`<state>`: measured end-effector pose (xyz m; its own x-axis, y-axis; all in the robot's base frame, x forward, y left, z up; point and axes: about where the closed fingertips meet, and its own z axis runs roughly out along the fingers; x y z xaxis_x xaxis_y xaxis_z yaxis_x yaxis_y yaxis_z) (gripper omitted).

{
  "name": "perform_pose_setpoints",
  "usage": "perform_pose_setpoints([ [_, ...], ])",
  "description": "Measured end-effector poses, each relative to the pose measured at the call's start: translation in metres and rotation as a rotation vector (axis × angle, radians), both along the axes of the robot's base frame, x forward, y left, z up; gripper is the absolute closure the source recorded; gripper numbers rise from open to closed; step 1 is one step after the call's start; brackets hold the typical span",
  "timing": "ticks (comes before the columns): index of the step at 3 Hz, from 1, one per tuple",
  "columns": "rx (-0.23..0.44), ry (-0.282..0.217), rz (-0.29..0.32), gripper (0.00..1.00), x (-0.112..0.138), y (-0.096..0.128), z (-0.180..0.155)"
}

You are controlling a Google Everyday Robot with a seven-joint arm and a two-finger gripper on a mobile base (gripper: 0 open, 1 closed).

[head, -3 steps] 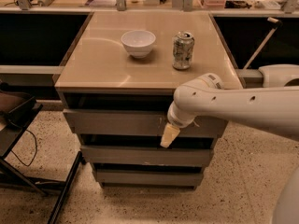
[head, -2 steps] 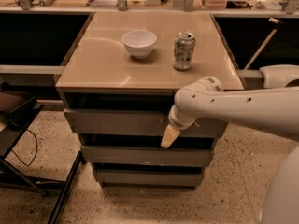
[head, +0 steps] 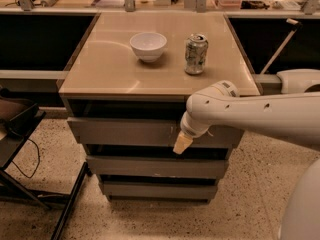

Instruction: Open top drawer

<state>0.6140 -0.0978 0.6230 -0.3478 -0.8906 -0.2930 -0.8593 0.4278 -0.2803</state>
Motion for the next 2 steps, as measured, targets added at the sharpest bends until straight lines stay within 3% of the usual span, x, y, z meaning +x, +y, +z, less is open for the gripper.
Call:
perform_pose_setpoints([
  [2, 0.000, 0.000, 0.000, 0.65, 0.0000, -0.0001, 0.0001],
])
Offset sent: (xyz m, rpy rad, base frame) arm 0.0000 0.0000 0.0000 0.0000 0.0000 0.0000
